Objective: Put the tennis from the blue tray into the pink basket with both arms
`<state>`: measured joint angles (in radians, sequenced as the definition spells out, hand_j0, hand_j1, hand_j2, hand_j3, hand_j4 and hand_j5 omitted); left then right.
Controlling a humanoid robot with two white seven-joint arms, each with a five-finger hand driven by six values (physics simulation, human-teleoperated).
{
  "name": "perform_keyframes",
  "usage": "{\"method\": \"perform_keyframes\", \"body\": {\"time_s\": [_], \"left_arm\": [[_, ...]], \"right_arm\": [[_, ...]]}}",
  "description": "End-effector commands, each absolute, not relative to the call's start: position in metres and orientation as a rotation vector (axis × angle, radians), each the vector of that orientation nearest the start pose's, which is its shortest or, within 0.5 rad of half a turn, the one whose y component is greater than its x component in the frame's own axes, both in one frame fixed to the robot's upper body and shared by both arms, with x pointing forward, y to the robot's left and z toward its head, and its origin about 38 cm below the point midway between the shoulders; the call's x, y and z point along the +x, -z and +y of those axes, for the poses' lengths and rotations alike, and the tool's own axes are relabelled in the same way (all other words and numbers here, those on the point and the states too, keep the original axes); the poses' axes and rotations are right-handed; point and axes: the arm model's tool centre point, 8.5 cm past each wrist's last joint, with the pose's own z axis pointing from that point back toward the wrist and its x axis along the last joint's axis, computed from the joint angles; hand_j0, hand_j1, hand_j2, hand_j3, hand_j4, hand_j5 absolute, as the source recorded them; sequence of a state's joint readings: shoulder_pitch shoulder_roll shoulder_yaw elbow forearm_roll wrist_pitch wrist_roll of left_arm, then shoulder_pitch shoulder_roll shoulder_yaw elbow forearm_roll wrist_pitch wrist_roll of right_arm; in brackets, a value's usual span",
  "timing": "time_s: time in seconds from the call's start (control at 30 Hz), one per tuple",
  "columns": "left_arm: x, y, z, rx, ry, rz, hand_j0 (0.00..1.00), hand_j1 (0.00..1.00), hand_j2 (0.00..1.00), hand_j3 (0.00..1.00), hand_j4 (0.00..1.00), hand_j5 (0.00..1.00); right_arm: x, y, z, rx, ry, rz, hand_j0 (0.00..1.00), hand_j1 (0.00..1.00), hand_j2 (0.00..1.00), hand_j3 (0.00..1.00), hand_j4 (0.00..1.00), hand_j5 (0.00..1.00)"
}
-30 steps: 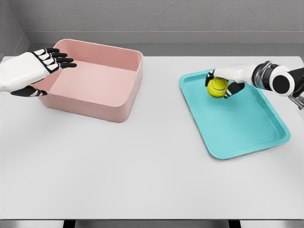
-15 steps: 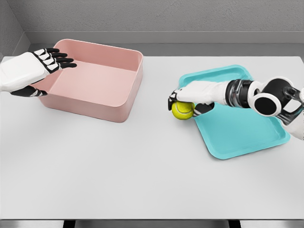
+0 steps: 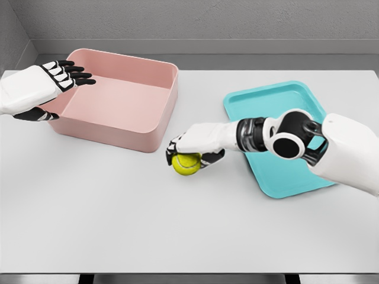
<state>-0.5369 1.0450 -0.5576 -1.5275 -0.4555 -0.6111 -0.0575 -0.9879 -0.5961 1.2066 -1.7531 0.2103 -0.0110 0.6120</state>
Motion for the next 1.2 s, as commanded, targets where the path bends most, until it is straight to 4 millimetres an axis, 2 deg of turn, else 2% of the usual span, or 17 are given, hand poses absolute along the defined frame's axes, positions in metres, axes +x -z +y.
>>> {"method": "perform_keyframes", "body": {"time_s": [0.0, 0.17, 0.3, 0.57, 0.6, 0.63, 0.83, 0.93, 1.03, 1.1, 1.17], "left_arm": [[0.407, -0.263, 0.363, -0.987, -2.630, 2.300, 1.00, 1.00, 1.00, 1.00, 1.00, 1.00], [0.407, -0.263, 0.363, -0.985, -2.628, 2.300, 1.00, 1.00, 1.00, 1.00, 1.00, 1.00], [0.407, -0.263, 0.363, -0.984, -2.628, 2.303, 1.00, 1.00, 1.00, 1.00, 1.00, 1.00], [0.407, -0.263, 0.363, -0.984, -2.628, 2.303, 1.00, 1.00, 1.00, 1.00, 1.00, 1.00], [0.407, -0.263, 0.363, -0.985, -2.628, 2.300, 1.00, 1.00, 1.00, 1.00, 1.00, 1.00], [0.407, -0.263, 0.363, -0.984, -2.628, 2.303, 1.00, 1.00, 1.00, 1.00, 1.00, 1.00], [0.407, -0.263, 0.363, -0.987, -2.630, 2.298, 1.00, 1.00, 1.00, 1.00, 1.00, 1.00], [0.407, -0.263, 0.363, -0.987, -2.630, 2.298, 1.00, 1.00, 1.00, 1.00, 1.00, 1.00], [0.407, -0.264, 0.363, -0.987, -2.630, 2.298, 1.00, 1.00, 1.00, 1.00, 1.00, 1.00], [0.404, -0.267, 0.366, -0.992, -2.641, 2.272, 1.00, 1.00, 1.00, 1.00, 1.00, 1.00], [0.402, -0.266, 0.362, -0.974, -2.640, 2.268, 1.00, 1.00, 1.00, 1.00, 1.00, 1.00]], "right_arm": [[0.386, -0.208, -0.078, -0.035, -2.280, -1.295, 0.51, 0.51, 0.51, 0.51, 0.51, 0.51], [0.375, -0.199, -0.060, 0.018, -2.320, -1.287, 0.50, 0.50, 0.50, 0.50, 0.50, 0.50], [0.369, -0.202, -0.043, 0.040, -2.352, -1.307, 0.51, 0.51, 0.51, 0.51, 0.51, 0.51], [0.376, -0.206, -0.043, 0.015, -2.343, -1.303, 0.51, 0.51, 0.51, 0.51, 0.51, 0.51], [0.376, -0.205, -0.043, 0.015, -2.342, -1.302, 0.61, 0.61, 0.61, 0.61, 0.61, 0.61], [0.377, -0.205, -0.043, 0.007, -2.333, -1.296, 1.00, 1.00, 1.00, 1.00, 1.00, 1.00], [0.375, -0.206, -0.043, 0.012, -2.341, -1.303, 1.00, 1.00, 1.00, 1.00, 1.00, 1.00], [0.378, -0.219, -0.046, -0.007, -2.357, -1.340, 1.00, 1.00, 1.00, 1.00, 1.00, 1.00], [0.395, -0.253, -0.079, -0.082, -2.337, -1.449, 1.00, 1.00, 1.00, 1.00, 1.00, 1.00], [0.402, -0.269, -0.103, -0.134, -2.323, -1.488, 1.00, 1.00, 1.00, 1.00, 1.00, 1.00], [0.407, -0.283, -0.114, -0.172, -2.310, -1.530, 1.00, 1.00, 1.00, 1.00, 1.00, 1.00]]}}
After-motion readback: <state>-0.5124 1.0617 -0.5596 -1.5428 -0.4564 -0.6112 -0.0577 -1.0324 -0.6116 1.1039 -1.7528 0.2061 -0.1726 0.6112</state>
